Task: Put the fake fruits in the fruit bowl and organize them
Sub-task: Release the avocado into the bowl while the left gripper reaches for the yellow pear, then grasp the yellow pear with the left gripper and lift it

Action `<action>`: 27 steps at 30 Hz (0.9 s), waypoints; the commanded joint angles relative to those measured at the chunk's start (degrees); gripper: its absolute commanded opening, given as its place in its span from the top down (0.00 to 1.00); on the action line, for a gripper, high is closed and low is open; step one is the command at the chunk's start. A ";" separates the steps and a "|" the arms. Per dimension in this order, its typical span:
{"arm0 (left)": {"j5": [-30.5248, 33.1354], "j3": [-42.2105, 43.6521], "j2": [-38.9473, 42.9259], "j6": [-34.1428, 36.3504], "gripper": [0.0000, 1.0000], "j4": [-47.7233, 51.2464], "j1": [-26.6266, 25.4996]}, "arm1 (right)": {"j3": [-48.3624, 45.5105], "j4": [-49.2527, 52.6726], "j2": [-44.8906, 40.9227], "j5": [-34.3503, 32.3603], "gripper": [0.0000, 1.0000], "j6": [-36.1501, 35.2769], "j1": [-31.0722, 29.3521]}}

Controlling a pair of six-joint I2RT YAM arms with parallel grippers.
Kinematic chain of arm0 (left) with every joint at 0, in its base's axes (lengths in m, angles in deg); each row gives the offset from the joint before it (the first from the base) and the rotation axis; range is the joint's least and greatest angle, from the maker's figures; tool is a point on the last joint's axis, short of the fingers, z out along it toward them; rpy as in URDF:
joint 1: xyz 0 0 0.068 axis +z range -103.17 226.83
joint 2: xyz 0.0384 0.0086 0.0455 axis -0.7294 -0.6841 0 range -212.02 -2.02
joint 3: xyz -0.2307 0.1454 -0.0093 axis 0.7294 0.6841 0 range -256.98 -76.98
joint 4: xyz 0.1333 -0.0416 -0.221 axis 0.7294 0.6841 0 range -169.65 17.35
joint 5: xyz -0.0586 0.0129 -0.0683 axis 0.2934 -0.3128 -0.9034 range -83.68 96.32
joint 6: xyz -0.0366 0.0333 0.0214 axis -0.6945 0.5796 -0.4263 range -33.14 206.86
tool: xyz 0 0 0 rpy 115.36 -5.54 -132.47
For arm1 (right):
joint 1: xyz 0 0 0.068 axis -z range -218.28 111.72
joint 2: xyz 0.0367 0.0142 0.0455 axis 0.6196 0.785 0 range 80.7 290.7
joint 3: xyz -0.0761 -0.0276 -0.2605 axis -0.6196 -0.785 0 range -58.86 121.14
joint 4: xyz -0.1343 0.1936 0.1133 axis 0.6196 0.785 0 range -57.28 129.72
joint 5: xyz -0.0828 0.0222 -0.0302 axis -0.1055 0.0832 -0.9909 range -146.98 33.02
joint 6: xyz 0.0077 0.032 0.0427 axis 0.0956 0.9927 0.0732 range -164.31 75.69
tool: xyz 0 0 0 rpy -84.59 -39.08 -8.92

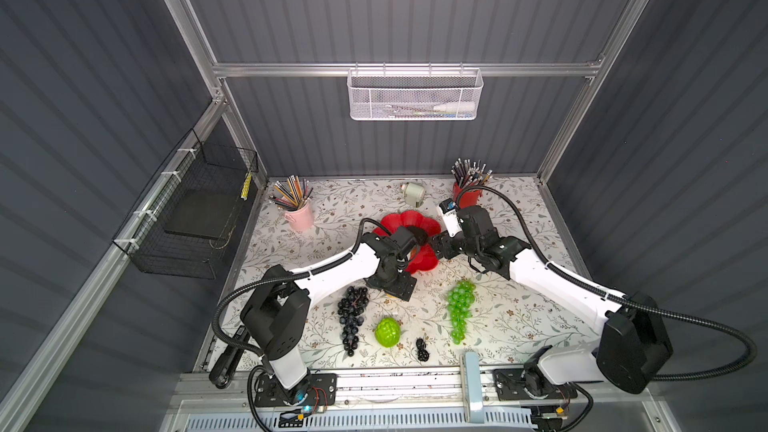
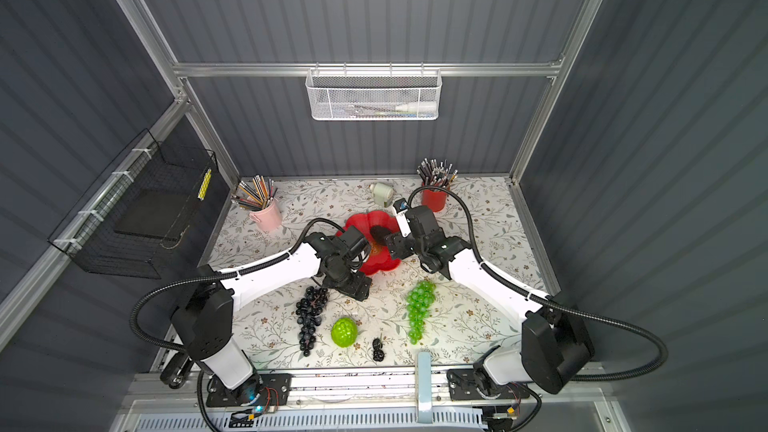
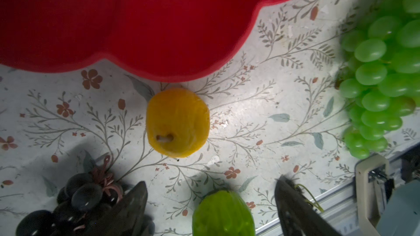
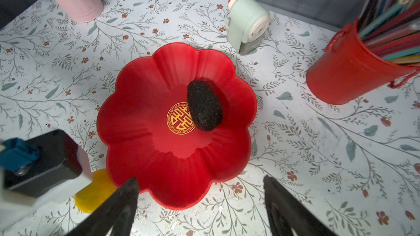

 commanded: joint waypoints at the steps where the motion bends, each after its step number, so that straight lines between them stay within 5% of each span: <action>1: 2.40 -1.88 -2.33 -0.18 0.13 0.42 0.07 | -1.26 -1.89 -1.80 -1.05 0.13 0.77 0.77; 18: 2.66 -2.99 -10.25 1.49 0.30 -4.03 1.05 | -4.36 -2.29 -2.58 0.44 0.14 2.14 0.91; 24: 1.86 -2.62 -10.21 0.99 0.51 -3.86 1.53 | -4.45 -2.66 -1.86 0.83 0.14 2.22 0.84; 27: 1.88 -2.43 -9.13 1.15 0.51 -2.78 1.73 | -4.41 -2.78 -1.79 0.85 0.14 2.12 0.87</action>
